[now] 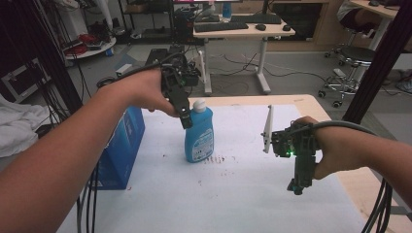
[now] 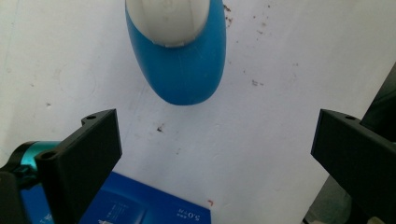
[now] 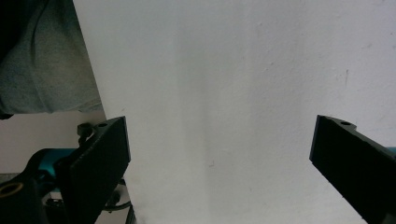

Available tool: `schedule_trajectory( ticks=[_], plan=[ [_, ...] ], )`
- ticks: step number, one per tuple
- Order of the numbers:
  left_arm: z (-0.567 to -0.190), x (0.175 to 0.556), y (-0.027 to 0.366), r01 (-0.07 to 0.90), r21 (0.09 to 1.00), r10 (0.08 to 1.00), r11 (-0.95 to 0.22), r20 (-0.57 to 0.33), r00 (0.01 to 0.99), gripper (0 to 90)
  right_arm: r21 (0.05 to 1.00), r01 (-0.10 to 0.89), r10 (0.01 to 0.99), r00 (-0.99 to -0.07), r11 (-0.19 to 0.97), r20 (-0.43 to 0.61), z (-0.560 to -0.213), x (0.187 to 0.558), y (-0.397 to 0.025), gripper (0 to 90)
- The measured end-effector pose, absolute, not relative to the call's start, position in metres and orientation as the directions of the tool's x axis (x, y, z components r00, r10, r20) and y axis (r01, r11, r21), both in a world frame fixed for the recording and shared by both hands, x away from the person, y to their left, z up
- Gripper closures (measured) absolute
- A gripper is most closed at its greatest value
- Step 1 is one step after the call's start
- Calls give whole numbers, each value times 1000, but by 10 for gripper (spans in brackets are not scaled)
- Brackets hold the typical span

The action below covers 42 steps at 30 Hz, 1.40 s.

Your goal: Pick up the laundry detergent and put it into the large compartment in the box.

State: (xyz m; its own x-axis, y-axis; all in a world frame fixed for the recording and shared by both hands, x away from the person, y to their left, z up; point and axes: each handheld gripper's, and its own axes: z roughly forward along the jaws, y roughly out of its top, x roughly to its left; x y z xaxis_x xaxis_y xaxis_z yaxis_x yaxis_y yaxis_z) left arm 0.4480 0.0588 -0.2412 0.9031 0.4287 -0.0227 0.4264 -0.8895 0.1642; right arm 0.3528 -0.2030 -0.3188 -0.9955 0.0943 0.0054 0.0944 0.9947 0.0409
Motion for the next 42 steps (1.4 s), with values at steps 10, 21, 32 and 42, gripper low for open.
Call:
schedule_trajectory(
  ticks=[10, 21, 32, 42],
  plan=[
    [-249, 454, 48, 439, 172, 443, -882, -12, 896, 17, 33, 90, 90, -996, 995, 7, -319, 351, -203, 41],
    [-262, 461, 31, 431, 141, 434, -891, -5, 901, 17, 30, 79, 78, -997, 996, 14, -321, 350, -200, 41],
    [-278, 469, 24, 460, 155, 468, -874, 14, 884, 17, 30, 85, 85, -996, 996, 15, -321, 350, -203, 42],
    [-289, 474, 18, 464, 171, 475, -869, 26, 880, 17, 27, 86, 86, -996, 996, 17, -321, 349, -202, 41]
  ],
)
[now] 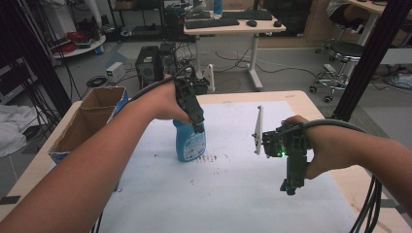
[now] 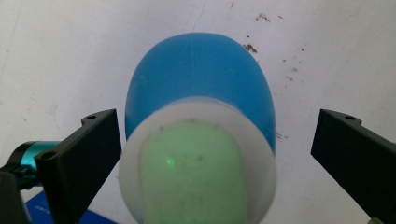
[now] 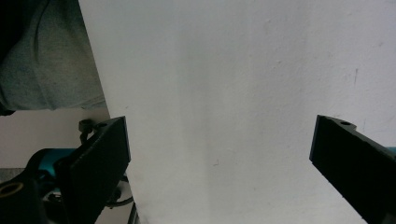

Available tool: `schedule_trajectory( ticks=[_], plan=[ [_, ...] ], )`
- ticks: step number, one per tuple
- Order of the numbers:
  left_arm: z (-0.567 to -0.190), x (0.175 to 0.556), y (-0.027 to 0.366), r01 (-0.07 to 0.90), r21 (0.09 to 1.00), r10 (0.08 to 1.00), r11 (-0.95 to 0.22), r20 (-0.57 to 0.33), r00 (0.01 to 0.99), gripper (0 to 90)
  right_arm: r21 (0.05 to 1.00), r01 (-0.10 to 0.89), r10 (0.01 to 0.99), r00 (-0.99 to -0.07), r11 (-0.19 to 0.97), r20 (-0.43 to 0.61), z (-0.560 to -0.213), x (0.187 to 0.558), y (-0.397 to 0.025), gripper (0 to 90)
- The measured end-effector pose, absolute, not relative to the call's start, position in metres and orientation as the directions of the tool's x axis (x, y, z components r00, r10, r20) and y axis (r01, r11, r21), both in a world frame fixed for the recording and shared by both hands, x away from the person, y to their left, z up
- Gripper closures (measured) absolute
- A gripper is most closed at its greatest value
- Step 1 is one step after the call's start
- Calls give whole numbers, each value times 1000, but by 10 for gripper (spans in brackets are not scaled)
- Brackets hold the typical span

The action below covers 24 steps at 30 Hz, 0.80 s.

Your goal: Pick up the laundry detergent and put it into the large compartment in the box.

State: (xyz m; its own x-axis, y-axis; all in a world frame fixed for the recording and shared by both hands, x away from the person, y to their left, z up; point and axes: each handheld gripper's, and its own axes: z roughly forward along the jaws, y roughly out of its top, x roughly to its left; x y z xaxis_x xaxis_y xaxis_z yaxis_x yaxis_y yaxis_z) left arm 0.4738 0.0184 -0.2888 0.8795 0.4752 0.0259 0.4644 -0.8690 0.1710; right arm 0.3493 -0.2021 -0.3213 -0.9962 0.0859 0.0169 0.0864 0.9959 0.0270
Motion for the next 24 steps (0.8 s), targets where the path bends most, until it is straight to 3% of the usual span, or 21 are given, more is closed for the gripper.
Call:
schedule_trajectory(
  ticks=[17, 19, 24],
  plan=[
    [-294, 478, 16, 467, 177, 480, -866, 32, 877, 31, 22, 79, 78, -997, 997, 13, -323, 349, -200, 42],
    [-293, 477, 16, 464, 178, 477, -868, 35, 878, 86, 24, 83, 82, -996, 996, 16, -323, 349, -200, 41],
    [-294, 479, 16, 474, 172, 486, -864, 34, 873, 93, 21, 84, 84, -996, 996, 21, -325, 349, -199, 42]
  ],
)
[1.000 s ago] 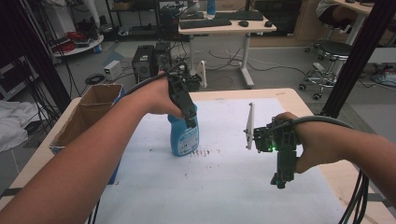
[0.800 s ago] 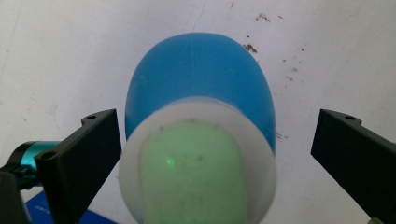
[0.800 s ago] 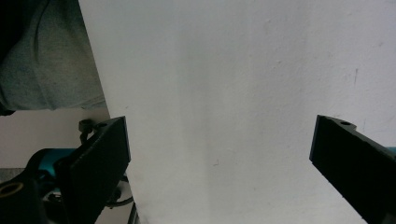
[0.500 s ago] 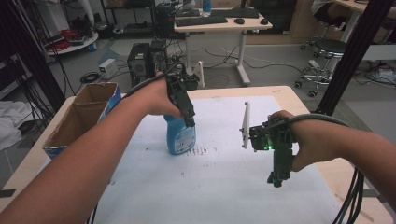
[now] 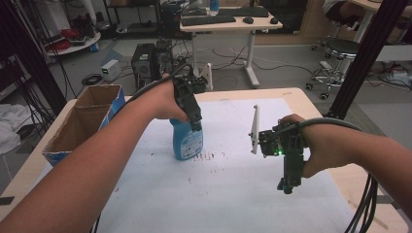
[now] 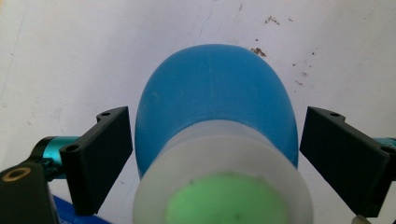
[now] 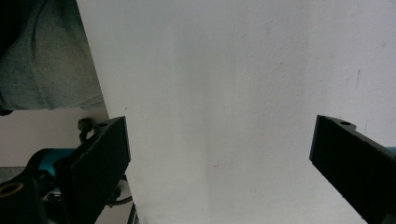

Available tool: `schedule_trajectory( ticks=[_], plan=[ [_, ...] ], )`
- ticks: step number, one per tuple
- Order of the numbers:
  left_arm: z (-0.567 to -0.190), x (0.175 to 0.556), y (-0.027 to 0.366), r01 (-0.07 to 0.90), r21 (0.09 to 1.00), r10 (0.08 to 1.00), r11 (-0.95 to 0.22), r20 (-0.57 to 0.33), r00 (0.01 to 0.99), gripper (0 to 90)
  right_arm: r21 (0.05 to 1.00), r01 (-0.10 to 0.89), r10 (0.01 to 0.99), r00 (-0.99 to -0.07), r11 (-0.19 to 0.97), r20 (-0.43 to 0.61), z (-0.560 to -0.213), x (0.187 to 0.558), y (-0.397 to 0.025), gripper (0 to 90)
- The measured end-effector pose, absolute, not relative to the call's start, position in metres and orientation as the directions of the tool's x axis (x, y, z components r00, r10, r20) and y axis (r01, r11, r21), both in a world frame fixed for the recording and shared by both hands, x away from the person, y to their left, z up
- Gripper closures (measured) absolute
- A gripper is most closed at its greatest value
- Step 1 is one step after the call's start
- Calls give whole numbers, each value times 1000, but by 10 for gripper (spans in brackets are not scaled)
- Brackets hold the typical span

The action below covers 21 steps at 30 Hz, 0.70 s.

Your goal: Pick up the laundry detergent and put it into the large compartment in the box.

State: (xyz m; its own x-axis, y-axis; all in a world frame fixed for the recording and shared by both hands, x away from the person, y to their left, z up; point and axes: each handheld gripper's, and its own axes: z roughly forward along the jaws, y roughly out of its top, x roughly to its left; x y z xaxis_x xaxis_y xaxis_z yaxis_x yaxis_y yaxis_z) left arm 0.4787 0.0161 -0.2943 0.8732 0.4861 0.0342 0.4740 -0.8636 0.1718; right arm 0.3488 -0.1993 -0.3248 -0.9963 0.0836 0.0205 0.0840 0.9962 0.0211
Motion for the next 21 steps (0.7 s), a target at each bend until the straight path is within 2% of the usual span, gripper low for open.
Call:
schedule_trajectory(
  ticks=[21],
  plan=[
    [-297, 481, 14, 480, 154, 490, -863, 28, 871, 149, 22, 82, 81, -996, 996, 28, -328, 350, -197, 42]
  ],
)
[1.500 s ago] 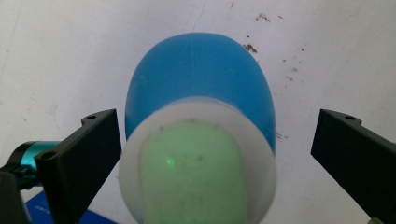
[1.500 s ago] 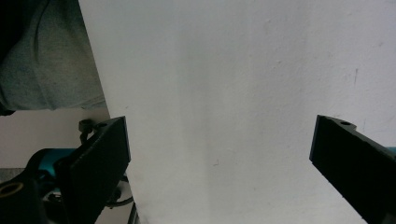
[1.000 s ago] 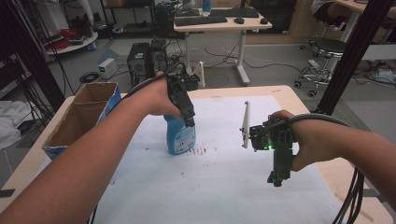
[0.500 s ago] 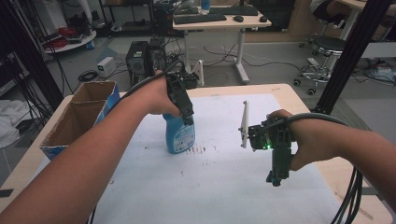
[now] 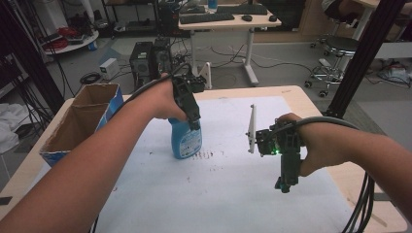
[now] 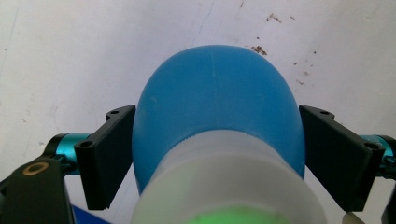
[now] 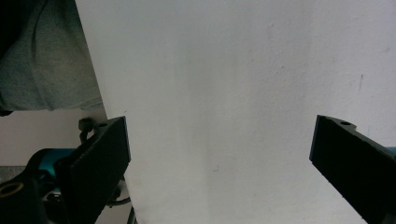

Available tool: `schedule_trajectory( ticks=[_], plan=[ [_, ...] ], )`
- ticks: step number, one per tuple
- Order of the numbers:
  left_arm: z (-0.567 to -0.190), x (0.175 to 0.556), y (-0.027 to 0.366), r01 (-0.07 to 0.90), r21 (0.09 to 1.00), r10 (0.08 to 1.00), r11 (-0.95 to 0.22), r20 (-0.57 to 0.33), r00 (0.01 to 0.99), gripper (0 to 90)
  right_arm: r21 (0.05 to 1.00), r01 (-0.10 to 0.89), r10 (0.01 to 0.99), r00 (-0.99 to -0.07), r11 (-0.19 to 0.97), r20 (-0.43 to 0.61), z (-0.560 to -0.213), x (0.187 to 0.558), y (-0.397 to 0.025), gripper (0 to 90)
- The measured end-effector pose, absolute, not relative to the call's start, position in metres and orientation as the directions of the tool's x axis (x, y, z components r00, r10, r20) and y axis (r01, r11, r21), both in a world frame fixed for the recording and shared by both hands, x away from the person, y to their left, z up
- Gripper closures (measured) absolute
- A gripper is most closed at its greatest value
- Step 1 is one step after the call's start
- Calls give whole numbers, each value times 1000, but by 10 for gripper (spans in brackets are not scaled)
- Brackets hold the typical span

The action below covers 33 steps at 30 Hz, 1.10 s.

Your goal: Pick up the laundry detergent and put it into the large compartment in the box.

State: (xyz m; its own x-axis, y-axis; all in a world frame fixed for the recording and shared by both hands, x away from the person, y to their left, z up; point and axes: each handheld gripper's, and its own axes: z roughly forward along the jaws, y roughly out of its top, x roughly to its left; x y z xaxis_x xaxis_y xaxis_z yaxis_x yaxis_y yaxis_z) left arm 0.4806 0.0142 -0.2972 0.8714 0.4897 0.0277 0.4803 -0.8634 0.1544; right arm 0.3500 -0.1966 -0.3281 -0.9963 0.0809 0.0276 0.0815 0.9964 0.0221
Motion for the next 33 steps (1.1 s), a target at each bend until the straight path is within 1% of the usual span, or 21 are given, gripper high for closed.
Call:
schedule_trajectory(
  ticks=[3, 9, 15, 23, 25, 30, 33],
  plan=[
    [-297, 480, 14, 481, 152, 490, -863, 27, 871, 180, 19, 80, 79, -997, 997, 26, -329, 350, -196, 42],
    [-297, 480, 14, 480, 149, 491, -864, 40, 870, 203, 28, 75, 74, -997, 997, 31, -328, 350, -195, 42],
    [-297, 481, 14, 481, 147, 491, -864, 41, 870, 242, 22, 74, 73, -997, 997, 29, -329, 350, -195, 42],
    [-298, 481, 12, 483, 150, 493, -863, 34, 870, 269, 25, 66, 66, -997, 997, 28, -331, 352, -195, 42],
    [-298, 481, 13, 480, 146, 489, -865, 31, 872, 302, 23, 77, 76, -997, 997, 30, -332, 351, -195, 42],
    [-299, 482, 14, 482, 135, 490, -866, 33, 871, 328, 24, 74, 73, -997, 997, 34, -333, 351, -195, 42],
    [-299, 483, 15, 486, 136, 494, -863, 27, 869, 376, 22, 78, 78, -997, 997, 31, -333, 351, -195, 42]
  ],
)
